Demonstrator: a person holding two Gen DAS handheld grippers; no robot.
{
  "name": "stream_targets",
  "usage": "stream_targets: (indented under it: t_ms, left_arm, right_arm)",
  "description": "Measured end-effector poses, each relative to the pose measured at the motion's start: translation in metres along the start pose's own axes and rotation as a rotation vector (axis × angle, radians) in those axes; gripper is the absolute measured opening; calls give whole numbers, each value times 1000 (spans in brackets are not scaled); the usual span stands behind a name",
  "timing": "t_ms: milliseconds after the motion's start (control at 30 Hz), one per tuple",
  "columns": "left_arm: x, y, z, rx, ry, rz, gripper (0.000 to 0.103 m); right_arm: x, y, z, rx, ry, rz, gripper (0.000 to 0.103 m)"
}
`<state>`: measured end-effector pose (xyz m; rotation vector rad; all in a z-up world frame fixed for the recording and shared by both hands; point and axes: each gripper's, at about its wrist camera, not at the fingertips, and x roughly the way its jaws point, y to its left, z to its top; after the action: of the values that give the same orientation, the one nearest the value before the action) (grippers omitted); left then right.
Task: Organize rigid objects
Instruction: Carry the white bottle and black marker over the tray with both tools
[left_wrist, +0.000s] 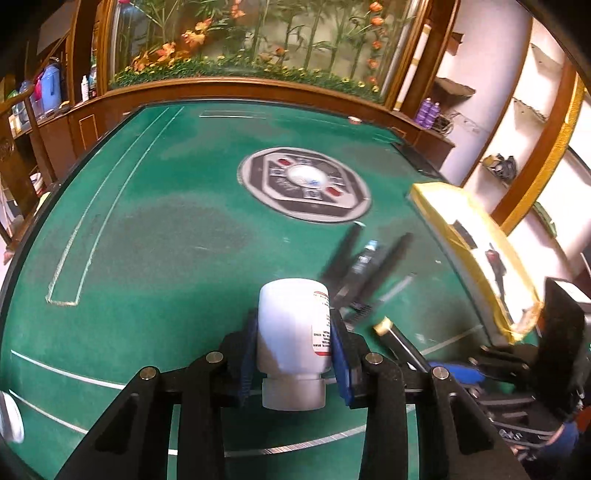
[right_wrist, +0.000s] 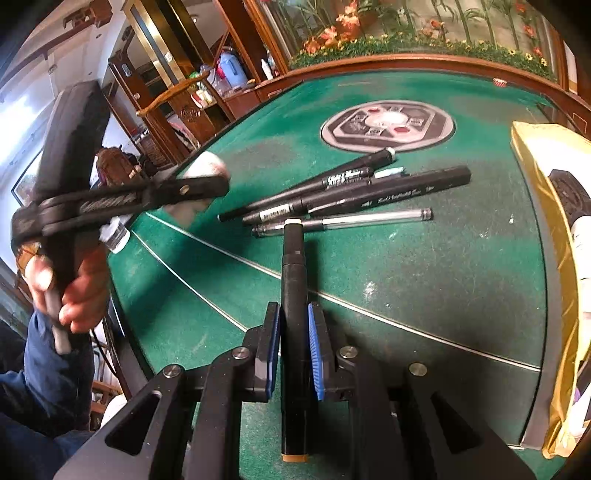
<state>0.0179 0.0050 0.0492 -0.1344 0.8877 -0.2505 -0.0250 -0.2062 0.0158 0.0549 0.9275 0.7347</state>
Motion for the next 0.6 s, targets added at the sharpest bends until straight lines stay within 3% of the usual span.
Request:
stream_targets:
  t_ms: [367,600]
  left_arm:
    - [-2,-71,-3,46,18,-119,37]
    - [7,-128,2,91,38,-190,37]
  right_arm:
    - [-40,-37,0,138,-120,24,14]
    - [-86,-74,1,220,-240,-24,14]
